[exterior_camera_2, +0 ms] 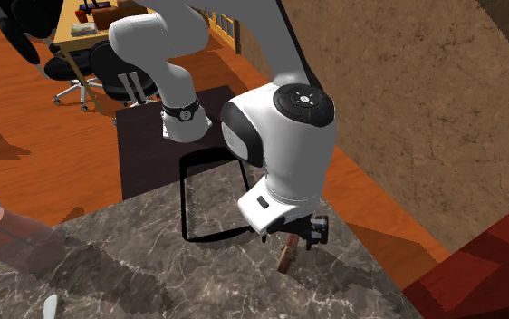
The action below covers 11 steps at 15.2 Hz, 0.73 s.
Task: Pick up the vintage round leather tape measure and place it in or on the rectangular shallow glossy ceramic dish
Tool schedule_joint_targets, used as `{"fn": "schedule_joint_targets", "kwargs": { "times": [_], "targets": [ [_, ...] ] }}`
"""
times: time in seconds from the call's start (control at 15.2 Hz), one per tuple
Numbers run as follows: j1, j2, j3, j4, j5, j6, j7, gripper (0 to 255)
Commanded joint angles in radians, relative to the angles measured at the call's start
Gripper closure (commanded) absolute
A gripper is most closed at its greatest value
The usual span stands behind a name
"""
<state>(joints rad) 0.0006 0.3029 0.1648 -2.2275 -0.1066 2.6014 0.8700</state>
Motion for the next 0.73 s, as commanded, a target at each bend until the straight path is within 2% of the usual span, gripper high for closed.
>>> {"fn": "schedule_joint_targets", "kwargs": {
  "times": [0.0, 0.33, 0.4, 0.66],
  "targets": [
    [0.0, 0.004, -0.001, 0.0, -0.001, 0.004, 0.001, 0],
    [0.0, 0.004, -0.001, 0.0, -0.001, 0.004, 0.001, 0],
    [0.0, 0.004, -0.001, 0.0, -0.001, 0.004, 0.001, 255],
    [0.0, 0.003, -0.001, 0.0, -0.001, 0.004, 0.0, 255]
  ]
}}
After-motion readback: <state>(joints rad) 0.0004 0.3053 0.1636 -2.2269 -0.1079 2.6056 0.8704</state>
